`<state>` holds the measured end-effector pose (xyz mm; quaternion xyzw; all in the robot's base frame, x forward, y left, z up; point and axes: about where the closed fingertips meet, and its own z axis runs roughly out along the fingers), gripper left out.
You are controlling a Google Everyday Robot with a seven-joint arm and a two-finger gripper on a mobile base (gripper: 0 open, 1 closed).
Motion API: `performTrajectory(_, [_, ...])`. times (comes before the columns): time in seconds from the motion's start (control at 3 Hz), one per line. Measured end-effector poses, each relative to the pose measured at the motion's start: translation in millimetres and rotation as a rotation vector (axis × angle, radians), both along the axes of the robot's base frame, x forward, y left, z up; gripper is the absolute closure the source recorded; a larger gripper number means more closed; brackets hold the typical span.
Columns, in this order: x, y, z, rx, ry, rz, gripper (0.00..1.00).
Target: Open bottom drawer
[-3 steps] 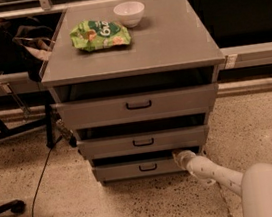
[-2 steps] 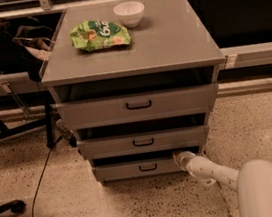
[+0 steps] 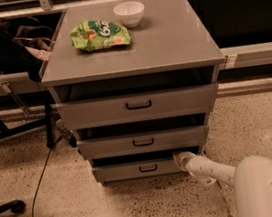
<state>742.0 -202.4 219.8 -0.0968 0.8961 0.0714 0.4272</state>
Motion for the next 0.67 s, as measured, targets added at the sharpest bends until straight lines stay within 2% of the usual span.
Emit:
performTrajectory(0.33, [-8.0, 3.2, -1.3, 0.004, 0.047, 0.009, 1.00])
performTrajectory(0.67, [-8.1, 3.0, 0.9, 0.004, 0.047, 0.009, 1.00])
